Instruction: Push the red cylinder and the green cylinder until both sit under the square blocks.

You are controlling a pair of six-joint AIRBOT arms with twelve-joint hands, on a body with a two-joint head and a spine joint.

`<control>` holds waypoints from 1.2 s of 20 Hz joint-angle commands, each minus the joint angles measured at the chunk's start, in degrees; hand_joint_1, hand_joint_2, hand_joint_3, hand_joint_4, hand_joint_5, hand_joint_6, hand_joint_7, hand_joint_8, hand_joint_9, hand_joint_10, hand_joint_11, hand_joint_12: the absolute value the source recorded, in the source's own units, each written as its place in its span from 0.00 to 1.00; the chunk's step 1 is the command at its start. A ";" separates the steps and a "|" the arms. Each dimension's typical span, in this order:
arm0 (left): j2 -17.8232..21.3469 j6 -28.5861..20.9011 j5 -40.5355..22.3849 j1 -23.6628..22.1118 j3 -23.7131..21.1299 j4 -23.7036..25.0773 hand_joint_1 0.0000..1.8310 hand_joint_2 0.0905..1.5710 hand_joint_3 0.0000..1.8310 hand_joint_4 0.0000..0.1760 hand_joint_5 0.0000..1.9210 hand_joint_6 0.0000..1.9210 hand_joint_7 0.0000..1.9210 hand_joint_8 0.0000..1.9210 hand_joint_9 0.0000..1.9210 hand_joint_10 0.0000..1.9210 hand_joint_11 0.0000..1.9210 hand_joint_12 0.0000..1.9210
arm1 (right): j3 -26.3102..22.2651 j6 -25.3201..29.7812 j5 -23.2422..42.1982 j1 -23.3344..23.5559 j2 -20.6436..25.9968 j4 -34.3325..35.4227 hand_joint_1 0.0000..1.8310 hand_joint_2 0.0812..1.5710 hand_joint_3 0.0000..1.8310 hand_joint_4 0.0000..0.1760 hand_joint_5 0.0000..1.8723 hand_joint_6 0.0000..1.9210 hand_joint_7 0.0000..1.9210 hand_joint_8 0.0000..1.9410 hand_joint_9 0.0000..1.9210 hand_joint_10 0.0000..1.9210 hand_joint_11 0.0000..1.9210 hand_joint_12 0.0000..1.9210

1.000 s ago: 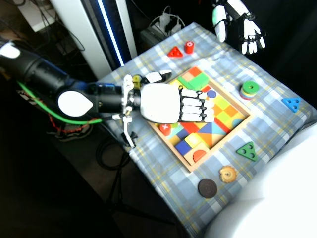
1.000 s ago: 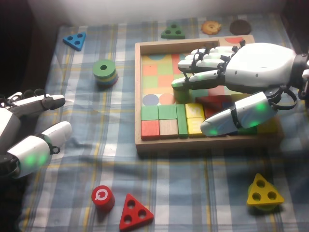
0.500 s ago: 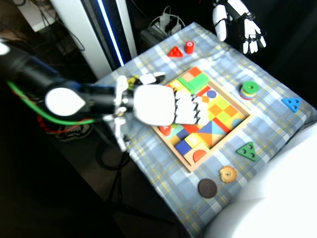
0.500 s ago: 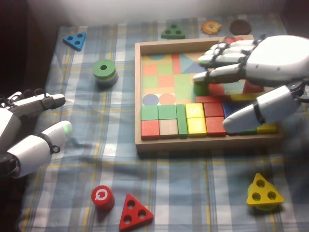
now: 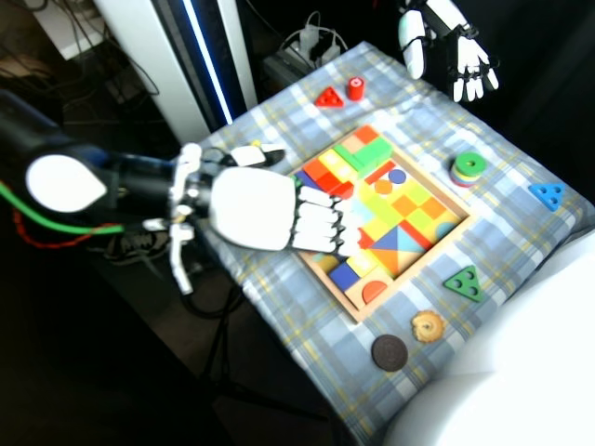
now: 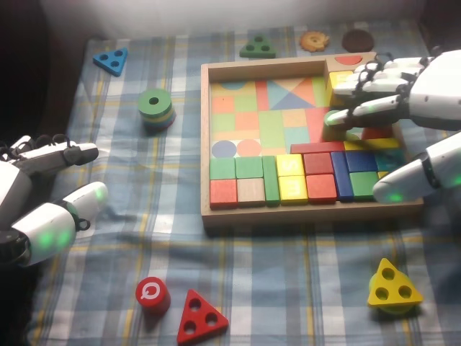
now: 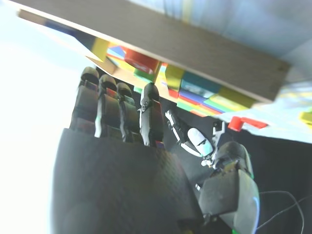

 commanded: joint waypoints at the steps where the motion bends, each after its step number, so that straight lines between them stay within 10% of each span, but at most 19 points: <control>1: 0.00 -0.43 -6.60 -0.51 0.37 1.85 0.27 0.77 0.00 0.17 0.33 0.00 0.24 0.00 0.17 0.00 0.00 0.03 | -0.44 0.16 3.64 0.01 0.16 1.69 0.00 0.51 0.00 0.54 0.15 0.00 0.00 0.00 0.00 0.00 0.00 0.00; 7: 0.00 -0.43 -6.58 -0.51 0.36 1.85 0.25 0.77 0.00 0.29 0.32 0.00 0.24 0.00 0.17 0.00 0.00 0.06 | -1.74 0.16 3.36 -0.22 2.00 1.68 0.00 0.48 0.00 0.63 0.14 0.00 0.00 0.00 0.00 0.00 0.00 0.00; 9: 0.00 -0.43 -6.57 -0.51 0.34 1.83 0.24 0.78 0.00 0.30 0.31 0.00 0.24 0.00 0.16 0.00 0.00 0.03 | -2.59 0.16 3.30 -0.40 3.13 1.69 0.00 0.48 0.00 0.83 0.14 0.00 0.00 0.00 0.00 0.00 0.00 0.00; 14: -0.01 -0.44 -6.50 -0.51 0.34 1.81 0.27 0.77 0.00 0.24 0.33 0.00 0.25 0.00 0.17 0.01 0.00 0.09 | -2.55 0.14 3.35 -0.39 3.46 2.42 0.00 0.47 0.00 0.84 0.14 0.00 0.00 0.00 0.00 0.00 0.00 0.00; 21: 0.00 -0.48 -6.52 -0.51 0.31 1.81 0.24 0.77 0.00 0.34 0.31 0.00 0.25 0.00 0.17 0.00 0.00 0.07 | -2.04 -1.61 4.77 -0.38 3.46 5.33 0.00 0.48 0.00 0.60 0.16 0.01 0.00 0.00 0.00 0.00 0.00 0.00; 24: -0.04 -0.72 -6.59 -0.51 0.31 1.81 0.25 0.77 0.00 0.23 0.32 0.00 0.25 0.00 0.17 0.00 0.00 0.08 | -1.11 -2.80 6.42 0.55 2.22 7.01 0.00 0.49 0.00 0.75 0.14 0.00 0.00 0.00 0.00 0.00 0.00 0.00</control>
